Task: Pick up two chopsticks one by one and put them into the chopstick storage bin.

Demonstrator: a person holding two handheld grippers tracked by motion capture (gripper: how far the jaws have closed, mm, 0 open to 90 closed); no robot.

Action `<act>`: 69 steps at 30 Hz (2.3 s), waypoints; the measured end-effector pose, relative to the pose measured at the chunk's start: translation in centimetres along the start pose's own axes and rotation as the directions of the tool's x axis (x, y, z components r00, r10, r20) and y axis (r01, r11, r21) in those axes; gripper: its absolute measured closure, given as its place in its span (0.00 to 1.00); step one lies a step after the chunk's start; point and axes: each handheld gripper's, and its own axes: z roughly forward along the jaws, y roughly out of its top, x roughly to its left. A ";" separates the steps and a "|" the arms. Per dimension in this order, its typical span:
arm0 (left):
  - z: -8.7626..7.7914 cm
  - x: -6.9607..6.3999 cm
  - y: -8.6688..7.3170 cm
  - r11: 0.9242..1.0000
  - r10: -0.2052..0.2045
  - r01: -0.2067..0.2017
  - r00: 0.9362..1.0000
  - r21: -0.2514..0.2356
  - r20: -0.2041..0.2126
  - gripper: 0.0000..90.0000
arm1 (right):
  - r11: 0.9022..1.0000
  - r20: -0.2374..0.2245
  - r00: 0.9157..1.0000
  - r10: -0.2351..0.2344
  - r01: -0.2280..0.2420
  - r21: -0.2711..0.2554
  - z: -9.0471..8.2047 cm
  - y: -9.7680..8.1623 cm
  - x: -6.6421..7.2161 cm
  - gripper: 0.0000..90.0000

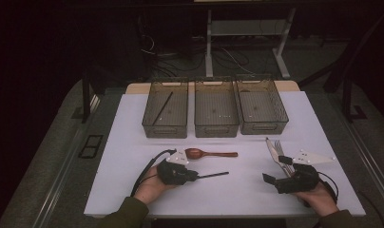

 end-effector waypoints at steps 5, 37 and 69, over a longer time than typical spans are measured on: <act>0.0 -0.1 0.0 1.000 -0.001 0.001 1.000 -0.005 -0.002 0.92 | 1.000 0.000 1.000 0.000 0.000 0.001 0.0 0.0 0.0 0.02; -1.6 -0.8 0.9 0.999 -0.026 0.026 1.000 -0.040 0.001 0.95 | 1.000 -0.009 1.000 -0.002 0.002 -0.002 0.1 0.0 0.0 0.02; -4.9 0.3 1.7 0.991 -0.097 0.089 0.992 -0.100 -0.078 0.95 | 1.000 -0.010 1.000 -0.016 0.017 0.013 0.5 0.0 0.2 0.02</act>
